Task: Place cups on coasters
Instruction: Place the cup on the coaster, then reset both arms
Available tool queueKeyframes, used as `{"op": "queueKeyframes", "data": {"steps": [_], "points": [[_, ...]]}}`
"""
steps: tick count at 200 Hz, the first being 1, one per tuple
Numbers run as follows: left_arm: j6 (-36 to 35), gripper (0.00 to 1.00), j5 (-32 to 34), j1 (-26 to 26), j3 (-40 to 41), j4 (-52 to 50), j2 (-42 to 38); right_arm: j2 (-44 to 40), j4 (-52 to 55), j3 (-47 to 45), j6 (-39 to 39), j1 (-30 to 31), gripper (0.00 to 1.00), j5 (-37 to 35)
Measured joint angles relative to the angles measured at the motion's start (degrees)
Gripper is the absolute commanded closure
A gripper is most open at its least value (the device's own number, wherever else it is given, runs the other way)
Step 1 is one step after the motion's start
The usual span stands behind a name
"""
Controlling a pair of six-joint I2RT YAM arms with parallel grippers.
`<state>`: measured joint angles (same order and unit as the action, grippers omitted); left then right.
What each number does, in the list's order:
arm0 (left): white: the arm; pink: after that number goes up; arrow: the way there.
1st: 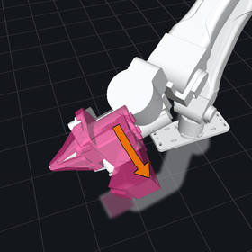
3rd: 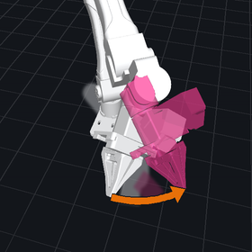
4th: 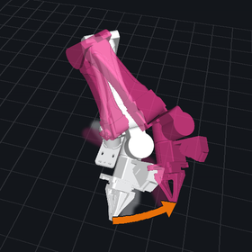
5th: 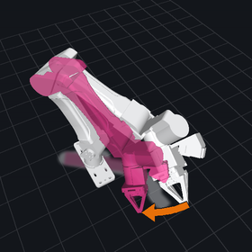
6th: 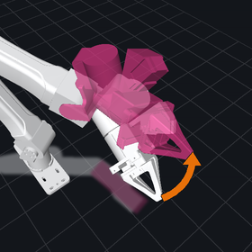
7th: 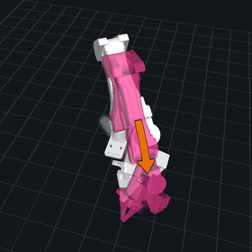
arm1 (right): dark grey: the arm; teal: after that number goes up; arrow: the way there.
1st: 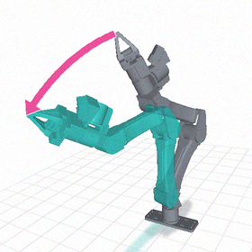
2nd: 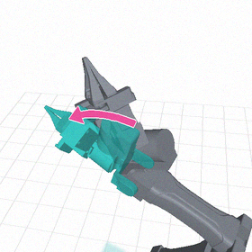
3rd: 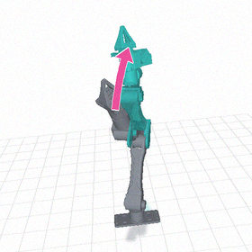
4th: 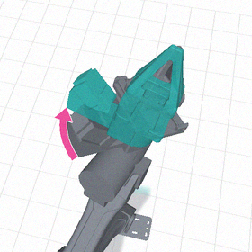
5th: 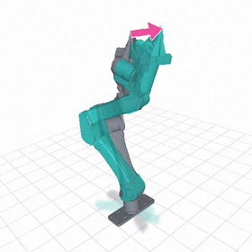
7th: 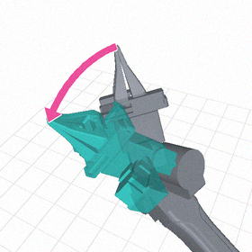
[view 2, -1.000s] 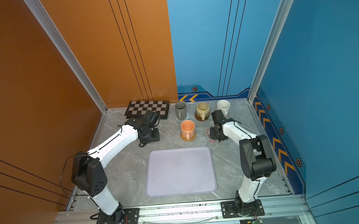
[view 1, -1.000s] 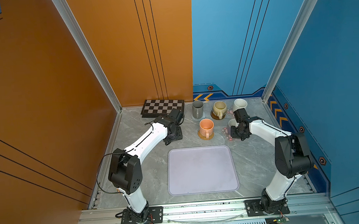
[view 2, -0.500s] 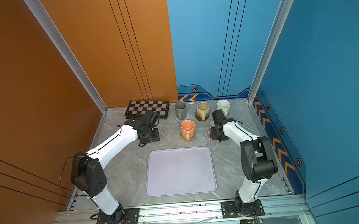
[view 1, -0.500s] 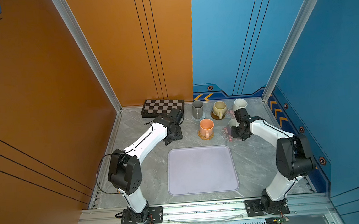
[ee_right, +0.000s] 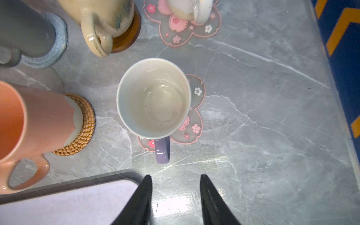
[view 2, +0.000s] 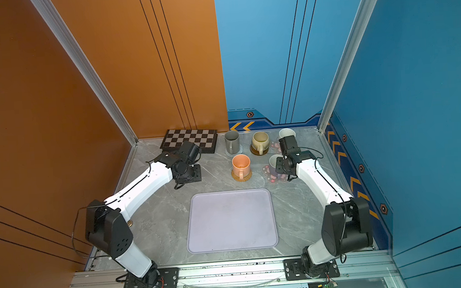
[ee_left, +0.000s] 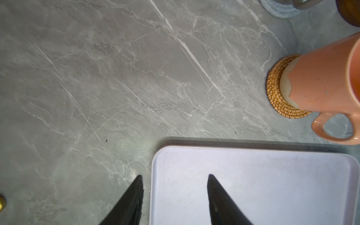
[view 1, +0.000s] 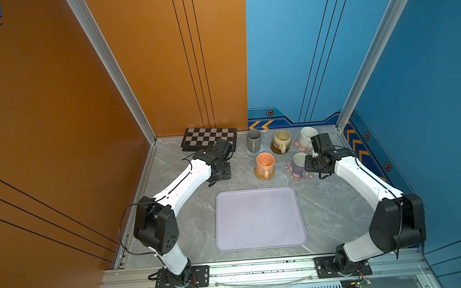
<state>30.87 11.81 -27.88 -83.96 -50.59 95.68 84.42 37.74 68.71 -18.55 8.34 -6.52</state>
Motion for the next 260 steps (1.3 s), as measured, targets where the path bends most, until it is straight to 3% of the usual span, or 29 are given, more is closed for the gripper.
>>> {"op": "queueKeyframes", "data": {"steps": [51,95,129,180,208,260], "points": [[-4.5,0.43,6.1,1.4,2.6,-0.1,-7.4,-8.7,1.4,1.0,1.4,-6.9,0.45,-2.4],[-6.5,0.38,11.3,3.3,7.8,0.0,-12.2,-11.6,1.7,0.1,2.0,-7.6,0.45,-2.7],[-7.3,0.34,18.6,4.2,13.1,-0.1,-14.8,-16.3,-3.0,-9.1,1.7,-7.6,0.34,-4.2],[-5.6,0.29,29.0,6.1,17.5,0.3,-15.2,-21.0,-13.2,-19.4,1.8,-7.6,0.34,-5.4],[-4.9,0.28,36.3,6.4,23.3,6.3,-15.9,-21.0,-21.0,-23.6,2.1,-7.7,0.32,-5.3],[-7.3,0.17,42.1,8.7,33.2,18.8,-19.0,-19.1,-29.8,-27.7,2.3,-7.8,0.29,-3.7]]}}
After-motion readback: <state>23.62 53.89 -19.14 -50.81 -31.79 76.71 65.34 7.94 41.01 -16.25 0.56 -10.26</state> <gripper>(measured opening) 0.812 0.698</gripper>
